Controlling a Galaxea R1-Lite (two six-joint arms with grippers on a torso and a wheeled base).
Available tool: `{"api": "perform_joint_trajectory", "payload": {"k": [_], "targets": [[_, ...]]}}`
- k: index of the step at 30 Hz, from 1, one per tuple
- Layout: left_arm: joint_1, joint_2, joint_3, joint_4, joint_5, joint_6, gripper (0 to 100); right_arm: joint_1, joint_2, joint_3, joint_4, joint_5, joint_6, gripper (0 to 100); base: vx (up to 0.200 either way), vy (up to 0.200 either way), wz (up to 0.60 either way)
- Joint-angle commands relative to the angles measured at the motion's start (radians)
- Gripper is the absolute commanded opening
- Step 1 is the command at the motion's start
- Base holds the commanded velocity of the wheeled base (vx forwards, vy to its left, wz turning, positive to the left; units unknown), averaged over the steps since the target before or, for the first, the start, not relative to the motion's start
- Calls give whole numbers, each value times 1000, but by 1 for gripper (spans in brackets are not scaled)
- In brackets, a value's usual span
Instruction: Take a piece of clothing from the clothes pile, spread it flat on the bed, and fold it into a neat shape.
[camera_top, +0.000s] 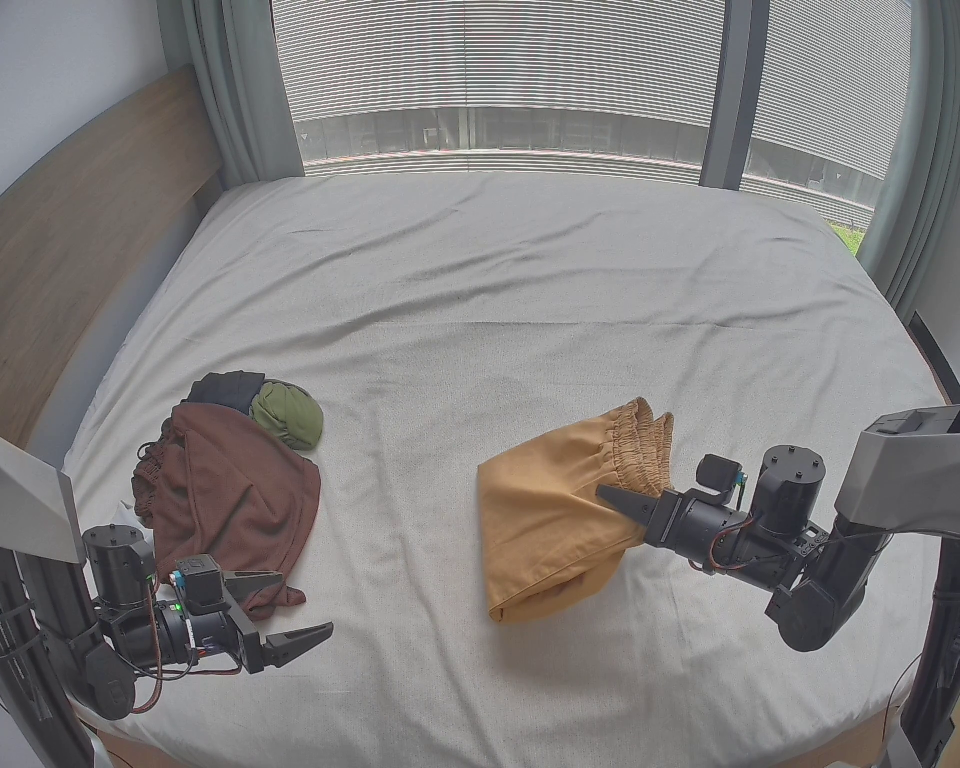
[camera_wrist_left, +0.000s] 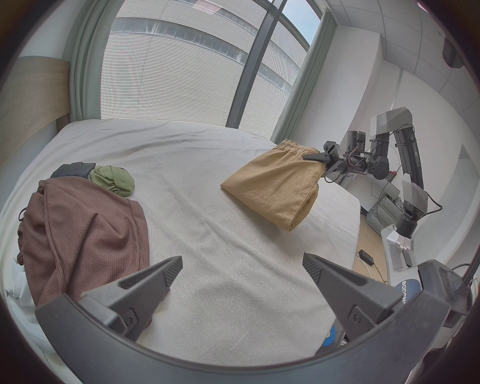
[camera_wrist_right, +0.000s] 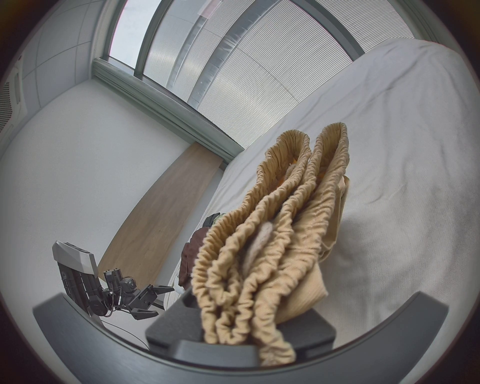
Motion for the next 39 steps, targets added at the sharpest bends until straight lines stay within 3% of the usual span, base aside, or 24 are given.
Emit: {"api": "perform_joint_trajectory", "payload": {"k": [1,23,39], "targets": [[0,-1,18,-1,0,0,100,1,-28,-26,-1,8,-1,0,0,0,0],[-2,8,18,1,0,-1,100,1,14,-327,30,54,-1,0,0,0,0],[-3,11,18,1,0,-1,100,-7,147,-597,186,64,-1,0,0,0,0]]}}
